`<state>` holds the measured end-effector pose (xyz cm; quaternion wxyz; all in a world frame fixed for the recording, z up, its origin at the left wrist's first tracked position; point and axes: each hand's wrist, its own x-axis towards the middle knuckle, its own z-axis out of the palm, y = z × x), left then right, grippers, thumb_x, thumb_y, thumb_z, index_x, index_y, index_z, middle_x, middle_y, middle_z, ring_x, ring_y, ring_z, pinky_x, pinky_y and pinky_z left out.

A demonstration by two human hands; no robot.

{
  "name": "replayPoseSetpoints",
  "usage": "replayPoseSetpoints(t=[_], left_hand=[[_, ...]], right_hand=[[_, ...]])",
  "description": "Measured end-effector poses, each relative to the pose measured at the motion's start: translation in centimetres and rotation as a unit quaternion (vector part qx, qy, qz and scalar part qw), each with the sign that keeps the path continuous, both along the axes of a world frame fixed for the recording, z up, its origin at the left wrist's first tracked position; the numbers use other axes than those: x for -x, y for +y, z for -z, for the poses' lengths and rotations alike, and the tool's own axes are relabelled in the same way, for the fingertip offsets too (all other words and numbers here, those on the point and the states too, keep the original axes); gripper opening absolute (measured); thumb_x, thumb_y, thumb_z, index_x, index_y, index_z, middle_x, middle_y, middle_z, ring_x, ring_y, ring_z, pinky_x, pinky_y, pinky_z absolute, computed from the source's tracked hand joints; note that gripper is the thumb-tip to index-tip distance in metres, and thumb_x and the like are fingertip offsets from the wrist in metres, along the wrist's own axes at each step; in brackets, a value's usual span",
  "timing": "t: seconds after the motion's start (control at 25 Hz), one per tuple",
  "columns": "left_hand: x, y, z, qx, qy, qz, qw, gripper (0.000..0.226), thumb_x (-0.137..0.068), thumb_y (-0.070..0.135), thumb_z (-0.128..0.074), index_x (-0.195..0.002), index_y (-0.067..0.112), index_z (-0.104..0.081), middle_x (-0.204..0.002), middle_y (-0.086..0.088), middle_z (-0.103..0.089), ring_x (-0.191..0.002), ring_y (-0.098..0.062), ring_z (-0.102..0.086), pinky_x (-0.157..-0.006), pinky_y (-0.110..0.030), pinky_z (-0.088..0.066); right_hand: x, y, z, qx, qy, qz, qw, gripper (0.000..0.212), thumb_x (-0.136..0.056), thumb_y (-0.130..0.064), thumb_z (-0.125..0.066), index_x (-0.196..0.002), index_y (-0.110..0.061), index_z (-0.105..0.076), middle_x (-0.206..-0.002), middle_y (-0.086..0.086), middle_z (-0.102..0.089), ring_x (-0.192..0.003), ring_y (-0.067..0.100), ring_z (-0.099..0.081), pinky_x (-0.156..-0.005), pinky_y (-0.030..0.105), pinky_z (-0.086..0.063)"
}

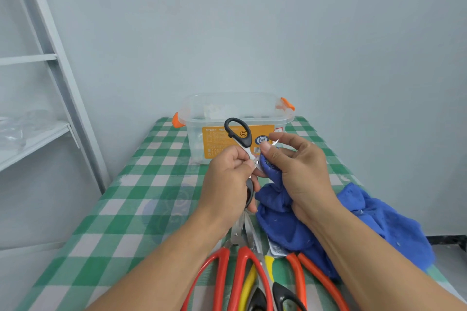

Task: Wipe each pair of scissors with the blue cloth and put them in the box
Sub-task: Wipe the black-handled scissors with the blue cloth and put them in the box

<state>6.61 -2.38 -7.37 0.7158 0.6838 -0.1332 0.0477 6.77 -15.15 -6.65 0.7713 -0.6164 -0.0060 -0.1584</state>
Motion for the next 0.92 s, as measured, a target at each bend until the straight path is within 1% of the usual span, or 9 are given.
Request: replayPoseSetpoints(t=[0.16,0.24,0.32,0.4,0.52,0.6,0.72,0.8,0.92], left_hand=[[0.4,-0.2,-0.1,-0.003,-0.007,0.008,1.000,0.019,-0.102,0.001,-0.046,-0.084,0.005,-0.049,-0.055,-0.010,-0.055,-0.031,-0.023,-0.041,-0.038,-0.025,-0.037],[0.3,-0.1,-0.1,0.004,-0.005,0.010,1.000,0.017,-0.102,0.001,-0.045,-0.086,0.004,-0.049,-0.055,-0.011,-0.055,-0.032,-0.022,-0.041,-0.039,-0.025,-0.036],[0.1,0.1,-0.1,0.017,0.001,0.008,1.000,0.014,-0.102,0.001,-0.045,-0.088,0.001,-0.049,-0.055,-0.011,-0.055,-0.033,-0.022,-0.040,-0.038,-0.025,-0.036],[0.0,0.2,0.0,0.026,0.005,0.004,1.000,0.015,-0.102,0.001,-0.045,-0.088,0.001,-0.049,-0.056,-0.011,-0.055,-0.034,-0.022,-0.040,-0.037,-0.024,-0.037],[-0.1,0.5,-0.1,0.043,0.010,0.005,0.999,0.016,-0.101,0.002,-0.046,-0.086,0.001,-0.050,-0.056,-0.012,-0.055,-0.033,-0.022,-0.040,-0.037,-0.024,-0.038],[-0.1,0.6,-0.2,0.052,0.010,0.008,0.999,0.015,-0.101,0.003,-0.046,-0.087,0.001,-0.051,-0.057,-0.013,-0.055,-0.033,-0.022,-0.040,-0.037,-0.024,-0.038],[-0.1,0.7,-0.2,0.052,0.008,0.007,0.999,0.015,-0.101,0.003,-0.046,-0.087,0.002,-0.051,-0.058,-0.013,-0.055,-0.035,-0.023,-0.040,-0.037,-0.026,-0.039],[-0.2,0.7,-0.1,0.052,0.006,0.006,0.999,0.016,-0.101,0.003,-0.046,-0.086,0.004,-0.051,-0.058,-0.013,-0.054,-0.036,-0.023,-0.040,-0.037,-0.026,-0.039],[-0.2,0.6,-0.1,0.046,-0.001,0.008,0.999,0.016,-0.100,0.003,-0.047,-0.084,0.004,-0.052,-0.059,-0.014,-0.054,-0.038,-0.024,-0.040,-0.038,-0.027,-0.039]], right_hand=[[0.0,-0.6,-0.1,0.009,0.005,0.052,0.999,0.023,-0.087,-0.024,-0.078,-0.103,-0.010,-0.069,-0.066,0.011,-0.070,-0.060,0.018,-0.068,-0.060,0.030,-0.057],[0.2,-0.6,0.0,0.003,-0.002,0.059,0.998,0.023,-0.085,-0.027,-0.079,-0.091,-0.007,-0.069,-0.066,0.008,-0.071,-0.060,0.015,-0.068,-0.058,0.027,-0.056],[0.2,-0.8,0.0,0.015,-0.011,0.082,0.996,0.026,-0.086,-0.030,-0.078,-0.076,-0.009,-0.065,-0.062,0.000,-0.066,-0.057,0.012,-0.061,-0.058,0.025,-0.052],[0.2,-1.2,-0.2,0.012,-0.025,0.101,0.994,0.029,-0.087,-0.032,-0.076,-0.069,-0.013,-0.063,-0.058,-0.004,-0.060,-0.055,0.009,-0.054,-0.058,0.024,-0.048],[0.4,-1.4,-0.5,-0.008,-0.043,0.071,0.997,0.024,-0.083,-0.029,-0.078,-0.069,-0.014,-0.064,-0.059,-0.003,-0.060,-0.054,0.009,-0.054,-0.057,0.022,-0.048],[0.6,-1.3,-0.4,0.007,-0.045,0.030,0.999,0.020,-0.076,-0.027,-0.080,-0.072,-0.013,-0.067,-0.063,-0.002,-0.066,-0.057,0.010,-0.059,-0.060,0.023,-0.050],[0.7,-1.2,-0.2,0.025,-0.046,-0.018,0.998,0.015,-0.076,-0.017,-0.082,-0.076,-0.011,-0.068,-0.070,0.002,-0.072,-0.062,0.013,-0.065,-0.061,0.027,-0.053],[0.7,-1.0,-0.2,0.040,-0.050,-0.020,0.998,0.016,-0.074,-0.011,-0.083,-0.078,-0.009,-0.068,-0.072,0.004,-0.073,-0.065,0.017,-0.067,-0.061,0.028,-0.054],[0.6,-0.8,0.1,0.051,-0.057,0.006,0.997,0.027,-0.069,-0.009,-0.087,-0.081,-0.006,-0.064,-0.069,0.003,-0.071,-0.063,0.021,-0.063,-0.059,0.031,-0.052]])
